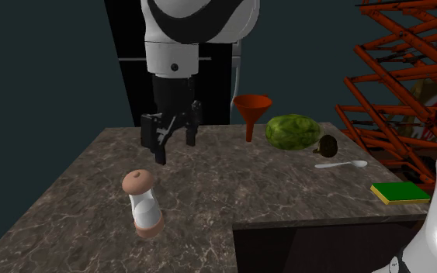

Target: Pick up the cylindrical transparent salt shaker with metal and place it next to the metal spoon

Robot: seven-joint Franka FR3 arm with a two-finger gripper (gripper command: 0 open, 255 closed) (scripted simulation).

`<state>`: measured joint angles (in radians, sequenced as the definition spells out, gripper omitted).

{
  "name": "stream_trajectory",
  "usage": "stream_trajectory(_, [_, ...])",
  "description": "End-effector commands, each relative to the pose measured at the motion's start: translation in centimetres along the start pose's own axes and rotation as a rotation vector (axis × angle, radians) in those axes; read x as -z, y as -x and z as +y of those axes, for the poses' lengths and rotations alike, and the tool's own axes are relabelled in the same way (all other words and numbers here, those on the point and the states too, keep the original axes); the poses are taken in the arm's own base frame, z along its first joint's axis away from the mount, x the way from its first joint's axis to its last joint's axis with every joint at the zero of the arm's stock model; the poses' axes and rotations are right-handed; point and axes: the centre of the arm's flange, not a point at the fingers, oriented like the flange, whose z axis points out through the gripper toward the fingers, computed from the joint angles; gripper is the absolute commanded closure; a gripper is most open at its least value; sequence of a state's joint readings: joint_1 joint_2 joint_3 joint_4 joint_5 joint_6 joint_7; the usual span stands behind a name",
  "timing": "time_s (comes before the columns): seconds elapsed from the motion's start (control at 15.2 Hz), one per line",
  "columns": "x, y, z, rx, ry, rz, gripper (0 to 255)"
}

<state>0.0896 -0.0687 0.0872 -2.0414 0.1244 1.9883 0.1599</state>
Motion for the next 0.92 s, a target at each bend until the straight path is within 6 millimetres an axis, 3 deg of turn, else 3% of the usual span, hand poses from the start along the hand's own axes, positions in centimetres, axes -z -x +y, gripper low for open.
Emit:
stream_trajectory(0.0, [-1.3, -1.9, -1.1, -0.003, -0.014, -0.003, 0])
stream_trajectory(0.33, [-4.2, -7.0, -3.6, -0.01, -0.046, -0.01, 0])
stream_trajectory(0.86, [-8.2, -6.9, -3.8, -0.01, -0.046, -0.01, 0])
